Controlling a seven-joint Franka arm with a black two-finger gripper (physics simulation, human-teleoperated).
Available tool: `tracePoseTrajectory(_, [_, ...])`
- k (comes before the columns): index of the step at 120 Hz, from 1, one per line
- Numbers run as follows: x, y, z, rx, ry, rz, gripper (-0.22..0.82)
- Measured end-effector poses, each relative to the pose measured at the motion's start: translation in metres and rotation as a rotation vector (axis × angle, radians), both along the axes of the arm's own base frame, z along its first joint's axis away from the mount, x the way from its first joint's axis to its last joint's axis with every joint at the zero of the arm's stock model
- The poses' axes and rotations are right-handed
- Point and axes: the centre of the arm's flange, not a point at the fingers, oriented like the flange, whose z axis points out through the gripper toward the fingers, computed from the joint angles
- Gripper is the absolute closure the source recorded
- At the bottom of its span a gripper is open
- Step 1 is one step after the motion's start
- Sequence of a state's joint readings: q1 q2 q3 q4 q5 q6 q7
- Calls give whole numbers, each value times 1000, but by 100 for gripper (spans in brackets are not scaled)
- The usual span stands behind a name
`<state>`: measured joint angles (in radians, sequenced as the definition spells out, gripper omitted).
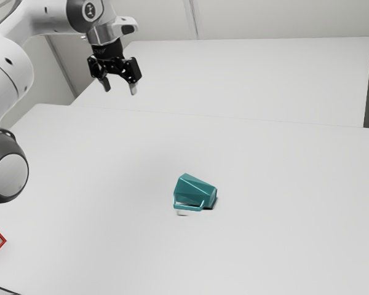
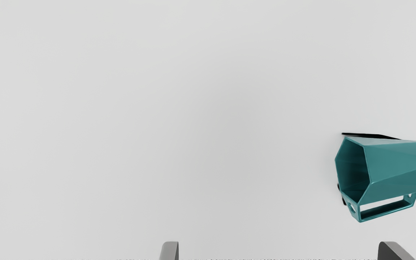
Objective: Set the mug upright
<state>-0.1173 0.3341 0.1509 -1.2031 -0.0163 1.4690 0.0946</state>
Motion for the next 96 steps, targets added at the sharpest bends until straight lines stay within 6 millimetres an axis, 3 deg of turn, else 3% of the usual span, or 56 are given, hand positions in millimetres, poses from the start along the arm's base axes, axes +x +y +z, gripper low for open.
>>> tracePoseTrajectory(28, [-10,5,15,0,-10,3,0])
tracePoseTrajectory(36, [-13,-3,12,-11,0,-10,0])
tracePoseTrajectory(49, [-19,-4,-31,-32,88,-8,0])
tracePoseTrajectory(62, [-39,0,-80,-106,163,15,0])
tracePoseTrajectory(96, [-98,-10,-150,-282,172,65,0])
